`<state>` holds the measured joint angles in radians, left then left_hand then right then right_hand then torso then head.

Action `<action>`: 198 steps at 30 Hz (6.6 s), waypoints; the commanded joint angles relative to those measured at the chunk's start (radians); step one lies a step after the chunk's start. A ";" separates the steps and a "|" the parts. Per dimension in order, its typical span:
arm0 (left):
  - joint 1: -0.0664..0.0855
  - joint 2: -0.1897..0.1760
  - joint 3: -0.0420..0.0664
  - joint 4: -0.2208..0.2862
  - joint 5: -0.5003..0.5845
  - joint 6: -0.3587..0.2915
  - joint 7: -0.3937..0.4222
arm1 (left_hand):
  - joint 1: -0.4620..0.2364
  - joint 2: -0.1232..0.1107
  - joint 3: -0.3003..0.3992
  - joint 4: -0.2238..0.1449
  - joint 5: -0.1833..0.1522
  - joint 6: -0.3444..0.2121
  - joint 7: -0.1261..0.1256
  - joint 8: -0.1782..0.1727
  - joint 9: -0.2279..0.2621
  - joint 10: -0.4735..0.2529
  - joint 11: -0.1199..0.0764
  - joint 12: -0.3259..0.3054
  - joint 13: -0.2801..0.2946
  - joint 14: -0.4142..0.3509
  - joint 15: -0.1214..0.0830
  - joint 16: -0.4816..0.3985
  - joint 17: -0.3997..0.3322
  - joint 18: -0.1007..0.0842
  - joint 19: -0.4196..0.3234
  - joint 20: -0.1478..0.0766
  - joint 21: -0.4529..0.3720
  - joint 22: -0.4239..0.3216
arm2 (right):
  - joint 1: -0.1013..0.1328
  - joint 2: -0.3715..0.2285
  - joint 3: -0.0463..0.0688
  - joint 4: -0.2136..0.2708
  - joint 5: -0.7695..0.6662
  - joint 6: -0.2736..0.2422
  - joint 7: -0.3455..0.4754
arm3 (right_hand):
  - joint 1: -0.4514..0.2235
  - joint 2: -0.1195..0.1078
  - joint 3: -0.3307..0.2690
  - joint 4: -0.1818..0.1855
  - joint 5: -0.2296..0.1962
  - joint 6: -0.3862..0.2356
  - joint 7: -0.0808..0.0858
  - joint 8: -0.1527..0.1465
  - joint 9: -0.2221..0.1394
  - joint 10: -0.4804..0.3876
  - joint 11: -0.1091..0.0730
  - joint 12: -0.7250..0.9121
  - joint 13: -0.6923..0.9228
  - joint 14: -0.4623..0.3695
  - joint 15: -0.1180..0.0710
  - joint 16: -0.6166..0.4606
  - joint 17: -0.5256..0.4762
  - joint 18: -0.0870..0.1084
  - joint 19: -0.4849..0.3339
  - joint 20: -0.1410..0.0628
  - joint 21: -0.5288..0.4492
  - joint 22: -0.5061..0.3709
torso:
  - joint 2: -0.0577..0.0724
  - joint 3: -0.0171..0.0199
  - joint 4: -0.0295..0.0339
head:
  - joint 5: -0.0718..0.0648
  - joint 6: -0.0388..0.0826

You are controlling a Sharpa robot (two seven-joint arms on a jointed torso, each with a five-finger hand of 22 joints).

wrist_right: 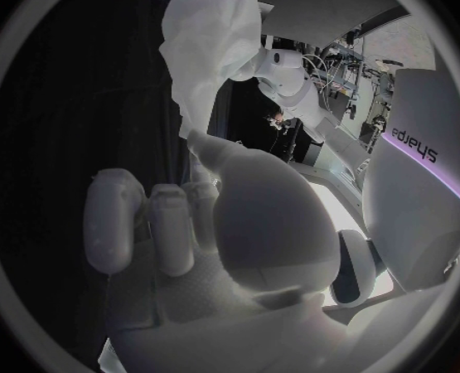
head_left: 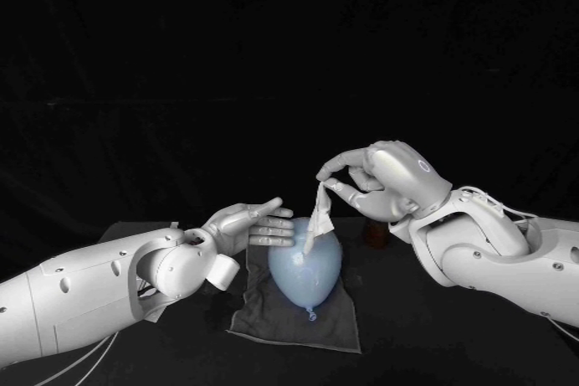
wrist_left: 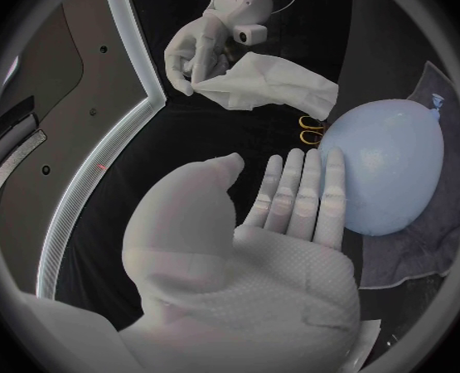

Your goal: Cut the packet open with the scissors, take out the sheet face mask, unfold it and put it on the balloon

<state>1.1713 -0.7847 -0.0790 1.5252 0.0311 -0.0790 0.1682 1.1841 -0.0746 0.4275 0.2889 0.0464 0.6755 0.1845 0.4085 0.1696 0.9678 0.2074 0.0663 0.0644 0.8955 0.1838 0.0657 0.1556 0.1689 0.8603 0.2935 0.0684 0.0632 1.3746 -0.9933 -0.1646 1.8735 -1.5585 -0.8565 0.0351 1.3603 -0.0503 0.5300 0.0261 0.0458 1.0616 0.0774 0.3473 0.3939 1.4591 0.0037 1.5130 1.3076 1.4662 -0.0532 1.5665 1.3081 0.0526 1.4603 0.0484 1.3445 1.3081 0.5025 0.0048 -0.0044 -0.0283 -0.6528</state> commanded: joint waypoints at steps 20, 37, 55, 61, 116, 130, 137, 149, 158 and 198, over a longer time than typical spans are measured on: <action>-0.021 0.150 0.003 -0.118 0.228 0.052 0.042 | -0.325 0.173 -0.286 0.007 0.001 -0.168 0.103 -0.032 -0.018 -0.163 0.036 0.029 0.003 -0.059 0.020 0.033 -0.016 0.000 0.003 -0.003 0.022 0.007 | 0.096 0.147 0.013 -0.144 0.072 -0.006 0.035 | -0.010 0.000 0.007 0.000 0.003 0.005 -0.001 0.008 0.043 0.084 -0.003 0.001 0.225 0.105 -0.007 0.004 0.263 -0.009 0.027 0.001 0.003 0.204 | 0.003 0.0026 -0.0015 | 0.014 0.028; -0.021 0.140 0.004 -0.106 0.320 0.279 0.018 | -0.418 0.313 -0.454 0.007 0.001 0.110 0.034 0.104 0.027 0.134 -0.052 0.106 0.013 0.237 -0.081 0.167 0.065 0.018 0.265 -0.087 0.093 0.004 | 0.091 0.199 0.009 -0.213 0.100 0.015 0.047 | -0.010 0.001 0.009 0.000 0.003 0.003 -0.001 0.009 0.045 0.083 -0.003 -0.001 0.223 0.105 -0.007 0.004 0.263 -0.008 0.025 0.000 -0.001 0.203 | 0.004 0.0025 -0.0012 | 0.008 0.021; -0.022 0.111 0.005 -0.088 0.364 0.244 0.065 | -0.419 0.367 -0.512 0.006 0.003 0.118 0.037 0.082 0.021 0.149 -0.051 0.062 0.003 0.233 -0.079 0.148 0.076 0.017 0.272 -0.086 0.066 0.001 | 0.043 0.081 -0.004 -0.087 0.086 0.049 0.018 | -0.011 0.001 0.011 -0.001 0.003 0.001 -0.001 0.011 0.046 0.083 -0.003 -0.003 0.223 0.105 -0.007 0.004 0.263 -0.007 0.024 0.000 -0.003 0.203 | 0.003 0.0032 -0.0010 | 0.008 0.009; -0.022 0.101 0.004 -0.087 0.361 0.231 0.065 | -0.382 0.365 -0.507 0.005 0.003 0.119 0.039 0.074 0.018 0.152 -0.048 0.048 0.003 0.229 -0.076 0.139 0.079 0.017 0.271 -0.084 0.057 0.001 | 0.031 0.025 -0.008 -0.035 0.074 0.056 0.006 | -0.011 0.001 0.012 -0.001 0.003 0.000 -0.001 0.011 0.047 0.083 -0.003 -0.003 0.223 0.105 -0.007 0.004 0.263 -0.008 0.024 0.000 -0.002 0.203 | 0.003 0.0038 -0.0021 | 0.008 0.010; -0.021 0.057 0.003 -0.063 0.254 0.254 0.039 | 0.114 0.302 -0.153 -0.201 0.003 0.103 0.062 -0.068 -0.018 0.037 -0.018 0.006 0.000 0.145 -0.036 0.009 0.083 0.018 0.110 -0.018 0.003 0.003 | -0.048 -0.024 -0.017 -0.047 0.052 0.067 -0.037 | -0.014 0.000 0.014 -0.001 0.003 -0.002 -0.001 0.015 0.050 0.083 -0.003 -0.002 0.223 0.105 -0.007 0.004 0.263 -0.007 0.024 0.000 -0.003 0.202 | 0.003 0.0030 0.0005 | 0.008 -0.013; -0.021 0.055 0.003 -0.064 0.261 0.252 0.064 | -0.015 0.204 0.263 -0.201 0.002 0.140 0.053 -0.050 -0.004 0.072 -0.024 0.005 0.000 0.155 -0.041 0.008 0.082 0.017 0.112 -0.019 0.002 0.002 | -0.062 -0.025 -0.017 -0.059 0.035 0.105 -0.059 | -0.016 -0.001 0.016 0.000 0.003 -0.004 0.000 0.016 0.052 0.079 -0.003 -0.010 0.218 0.105 -0.007 0.004 0.263 -0.005 0.019 0.000 -0.015 0.199 | 0.002 0.0030 -0.0009 | 0.005 -0.014; -0.021 0.051 0.003 -0.065 0.268 0.244 0.064 | -0.053 0.198 0.288 -0.188 0.002 0.130 0.063 -0.053 -0.003 0.061 -0.017 -0.002 -0.001 0.145 -0.035 0.003 0.080 0.017 0.106 -0.016 0.000 0.002 | -0.073 -0.035 -0.017 -0.062 0.017 0.107 -0.073 | -0.016 -0.001 0.016 0.000 0.003 -0.004 -0.001 0.017 0.052 0.081 -0.003 -0.007 0.220 0.105 -0.007 0.004 0.263 -0.005 0.020 0.000 -0.014 0.200 | 0.003 0.0033 -0.0015 | 0.000 -0.017; -0.021 0.050 0.003 -0.065 0.266 0.243 0.044 | -0.128 0.154 0.247 -0.124 0.002 0.125 0.069 -0.060 -0.001 0.045 -0.010 0.000 0.000 0.131 -0.029 0.004 0.076 0.017 0.098 -0.013 0.000 0.002 | -0.081 -0.044 -0.017 -0.067 0.005 0.097 -0.081 | -0.016 -0.001 0.016 0.000 0.003 -0.005 -0.001 0.017 0.053 0.082 -0.003 -0.004 0.222 0.105 -0.007 0.004 0.263 -0.006 0.020 0.000 -0.012 0.200 | 0.003 0.0036 -0.0006 | -0.005 -0.022; -0.021 0.047 0.003 -0.064 0.247 0.231 0.030 | -0.088 0.177 0.258 -0.148 0.002 0.130 0.064 -0.058 0.002 0.049 -0.015 0.000 0.000 0.134 -0.033 0.007 0.076 0.017 0.101 -0.014 0.002 0.002 | -0.082 -0.048 -0.017 -0.067 0.003 0.092 -0.085 | -0.016 -0.001 0.016 0.000 0.003 -0.005 -0.001 0.017 0.053 0.082 -0.003 -0.004 0.222 0.105 -0.007 0.004 0.263 -0.006 0.020 0.000 -0.012 0.200 | 0.003 0.0033 -0.0005 | -0.005 -0.026; -0.022 0.039 0.003 -0.062 0.219 0.172 0.042 | -0.018 0.200 0.204 -0.114 0.002 0.144 0.061 -0.057 0.009 0.062 -0.018 0.002 0.000 0.145 -0.037 0.012 0.079 0.017 0.112 -0.017 0.002 0.003 | -0.085 -0.084 -0.018 -0.054 -0.009 0.094 -0.094 | -0.017 -0.002 0.019 0.000 0.003 -0.005 -0.001 0.021 0.056 0.083 -0.003 -0.002 0.224 0.105 -0.007 0.004 0.263 -0.006 0.021 0.000 -0.009 0.201 | 0.003 0.0029 -0.0009 | -0.004 -0.030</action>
<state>1.1490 -0.7453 -0.0774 1.4611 0.2595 0.1037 0.1917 1.1600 0.1247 0.6367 0.1764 0.0500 0.8136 0.2083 0.3517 0.1777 1.0242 0.1912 0.0666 0.0646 1.0366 0.1501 0.0733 0.2328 0.1696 0.9687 0.2783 0.0680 0.0655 1.2907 -1.0760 -0.1826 1.8181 -1.5512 -0.7641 -0.0511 1.3503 -0.0532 0.5407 0.0261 0.0437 1.0508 0.0756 0.3612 0.4196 1.4591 0.0004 1.5078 1.3081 1.4662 -0.0532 1.5638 1.3080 0.0525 1.4580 0.0503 1.3321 1.3077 0.5052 0.0079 -0.0054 -0.0317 -0.6823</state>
